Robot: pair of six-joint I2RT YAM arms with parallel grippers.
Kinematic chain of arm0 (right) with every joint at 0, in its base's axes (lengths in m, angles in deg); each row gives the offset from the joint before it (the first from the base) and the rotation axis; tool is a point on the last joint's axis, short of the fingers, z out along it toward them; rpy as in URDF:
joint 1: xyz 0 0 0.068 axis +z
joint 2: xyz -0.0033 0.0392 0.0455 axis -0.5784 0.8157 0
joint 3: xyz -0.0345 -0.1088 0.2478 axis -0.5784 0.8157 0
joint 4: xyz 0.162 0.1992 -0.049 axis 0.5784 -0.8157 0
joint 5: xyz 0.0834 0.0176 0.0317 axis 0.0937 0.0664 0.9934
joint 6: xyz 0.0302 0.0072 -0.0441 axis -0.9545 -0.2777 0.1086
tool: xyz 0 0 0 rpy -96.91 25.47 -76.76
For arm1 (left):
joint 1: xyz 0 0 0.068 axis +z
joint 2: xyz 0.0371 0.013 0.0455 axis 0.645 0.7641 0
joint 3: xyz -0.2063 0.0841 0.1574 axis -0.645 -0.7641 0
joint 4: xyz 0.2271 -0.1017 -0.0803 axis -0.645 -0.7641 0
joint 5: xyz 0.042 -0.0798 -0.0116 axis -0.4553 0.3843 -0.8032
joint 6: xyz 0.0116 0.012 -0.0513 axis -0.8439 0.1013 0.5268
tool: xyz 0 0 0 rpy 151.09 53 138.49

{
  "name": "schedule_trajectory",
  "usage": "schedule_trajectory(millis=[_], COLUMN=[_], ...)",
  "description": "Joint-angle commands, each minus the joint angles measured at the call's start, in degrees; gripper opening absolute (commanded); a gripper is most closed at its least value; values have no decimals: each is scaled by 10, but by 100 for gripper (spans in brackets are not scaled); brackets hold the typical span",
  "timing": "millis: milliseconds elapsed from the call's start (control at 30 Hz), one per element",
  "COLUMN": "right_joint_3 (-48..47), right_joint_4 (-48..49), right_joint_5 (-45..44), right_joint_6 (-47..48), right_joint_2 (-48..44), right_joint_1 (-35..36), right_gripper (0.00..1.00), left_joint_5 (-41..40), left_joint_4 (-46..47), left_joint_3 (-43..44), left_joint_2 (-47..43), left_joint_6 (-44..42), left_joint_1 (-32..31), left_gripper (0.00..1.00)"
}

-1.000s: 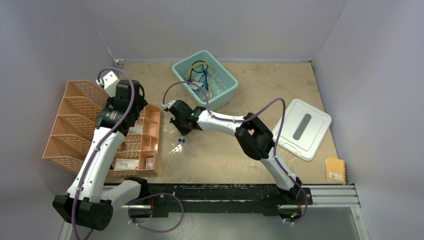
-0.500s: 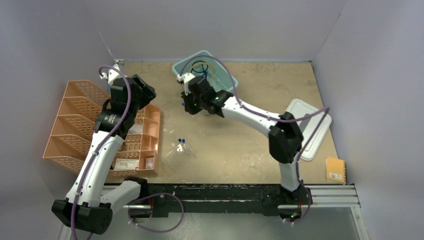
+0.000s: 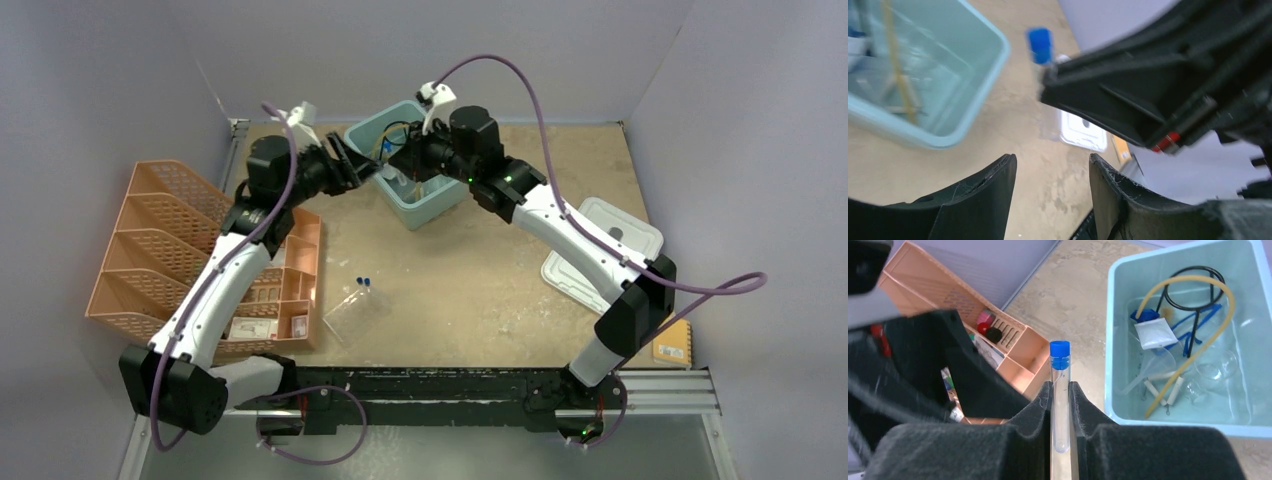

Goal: Organize the chemistry lab equipment

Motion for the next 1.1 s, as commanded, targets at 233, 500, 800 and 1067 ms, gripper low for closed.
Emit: schedule_trajectory(millis=[233, 500, 800, 1067], right_joint_3=[63, 79, 102, 32], right_joint_4=[84, 100, 85, -42], right_joint_5=[74, 100, 62, 102], right_joint_6=[-82, -96, -66, -64], right_joint_2=[-61, -72, -102, -89], right_joint_1=[-36, -44, -45, -46], right_gripper=[10, 10, 44, 64], left_joint_5=[16, -41, -46, 2], left_joint_4=[159, 141, 30, 10], left_joint_3=[3, 8, 40, 10], left_joint_2=[63, 77, 51, 13], left_joint_6=[45, 43, -128, -317], left_joint_1=[-62, -68, -68, -68], left_gripper=[47, 30, 0, 0])
